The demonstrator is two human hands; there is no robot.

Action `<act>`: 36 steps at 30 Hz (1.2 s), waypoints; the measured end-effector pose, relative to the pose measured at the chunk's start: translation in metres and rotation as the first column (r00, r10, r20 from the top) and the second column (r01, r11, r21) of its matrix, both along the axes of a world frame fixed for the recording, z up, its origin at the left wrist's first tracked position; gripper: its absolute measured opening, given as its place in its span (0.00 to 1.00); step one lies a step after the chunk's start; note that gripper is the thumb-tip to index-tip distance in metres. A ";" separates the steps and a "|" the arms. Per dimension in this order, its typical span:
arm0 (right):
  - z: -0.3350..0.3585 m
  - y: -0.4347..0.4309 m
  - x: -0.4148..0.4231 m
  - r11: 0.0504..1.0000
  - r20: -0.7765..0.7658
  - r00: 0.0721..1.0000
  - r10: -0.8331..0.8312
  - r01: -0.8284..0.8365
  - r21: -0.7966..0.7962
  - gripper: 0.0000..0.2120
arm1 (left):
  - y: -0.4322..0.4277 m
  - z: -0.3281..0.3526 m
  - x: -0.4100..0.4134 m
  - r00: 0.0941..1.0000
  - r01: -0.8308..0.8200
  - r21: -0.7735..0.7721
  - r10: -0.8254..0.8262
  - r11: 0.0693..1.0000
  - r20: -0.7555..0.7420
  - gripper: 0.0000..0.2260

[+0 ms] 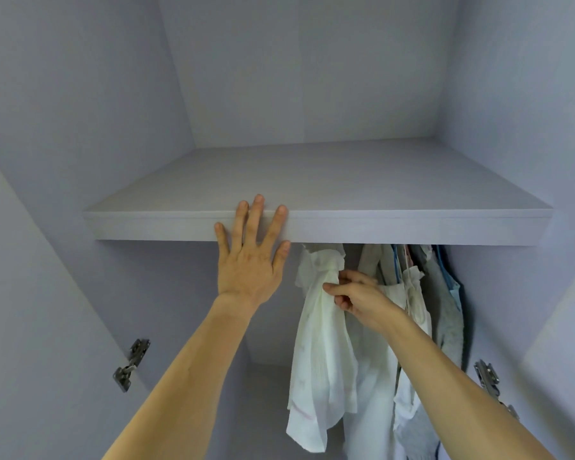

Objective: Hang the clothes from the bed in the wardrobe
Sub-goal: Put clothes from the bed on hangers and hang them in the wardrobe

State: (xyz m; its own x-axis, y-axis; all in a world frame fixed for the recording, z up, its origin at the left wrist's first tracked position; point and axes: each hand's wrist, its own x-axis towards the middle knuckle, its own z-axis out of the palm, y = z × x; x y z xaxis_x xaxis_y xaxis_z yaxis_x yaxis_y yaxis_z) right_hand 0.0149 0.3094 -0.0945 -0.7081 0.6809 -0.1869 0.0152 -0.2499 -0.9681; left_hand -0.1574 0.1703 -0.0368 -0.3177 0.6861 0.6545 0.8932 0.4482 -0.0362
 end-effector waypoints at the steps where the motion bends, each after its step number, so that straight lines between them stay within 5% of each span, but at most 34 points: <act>1: 0.001 -0.005 0.000 1.000 0.000 1.000 0.005 -0.005 0.011 0.12 | -0.001 0.001 0.000 1.000 -0.001 -0.009 0.001 1.000 0.001 0.28; 9: -0.023 -0.070 0.020 0.971 0.139 0.983 0.122 -0.147 0.190 0.11 | -0.010 0.016 0.014 0.996 0.046 -0.051 -0.041 0.998 0.080 0.30; 14: -0.049 -0.129 0.041 0.950 0.209 0.956 0.207 -0.247 0.189 0.11 | -0.056 -0.015 0.047 0.861 0.140 0.148 -0.194 0.979 0.471 0.25; 17: -0.069 -0.166 0.049 0.932 0.213 0.930 0.299 -0.332 0.143 0.10 | -0.095 -0.076 0.053 0.504 0.062 -0.080 0.038 0.995 0.863 0.19; 19: -0.086 -0.190 0.053 0.906 0.243 0.897 0.369 -0.405 0.123 0.10 | -0.119 -0.107 0.059 0.212 0.114 -0.150 0.124 0.982 0.969 0.18; 21: -0.106 -0.213 0.055 0.869 0.266 0.854 0.447 -0.485 0.098 0.10 | -0.144 -0.125 0.069 0.074 0.096 -0.172 0.165 0.980 0.983 0.13; 25: -0.138 -0.256 0.056 0.765 0.320 0.736 0.596 -0.642 0.053 0.12 | -0.206 -0.150 0.091 0.019 -0.073 -0.216 0.218 0.974 0.976 0.07; 30: -0.156 -0.293 0.055 0.520 0.417 0.507 0.754 -0.849 0.092 0.10 | -0.311 -0.166 0.130 -0.050 -0.177 -0.295 0.291 0.939 0.955 0.06; 33: -0.165 -0.311 0.047 0.508 0.462 0.553 0.694 -0.830 0.231 0.08 | -0.372 -0.168 0.169 -0.066 -0.256 -0.303 0.296 0.918 0.953 0.04; 36: -0.164 -0.344 0.039 0.469 0.408 0.609 0.680 -0.789 0.397 0.24 | -0.428 -0.163 0.219 -0.100 -0.316 -0.312 0.296 0.896 0.950 0.05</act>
State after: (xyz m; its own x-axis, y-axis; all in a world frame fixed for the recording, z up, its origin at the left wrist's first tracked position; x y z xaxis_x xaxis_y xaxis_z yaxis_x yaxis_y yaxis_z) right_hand 0.0542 -0.0342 -0.2580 -0.9833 -0.0571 -0.1725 0.1305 0.4387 -0.8891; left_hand 0.0618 -0.2580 -0.1998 -0.8025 0.3036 -0.5136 -0.1968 0.6779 0.7083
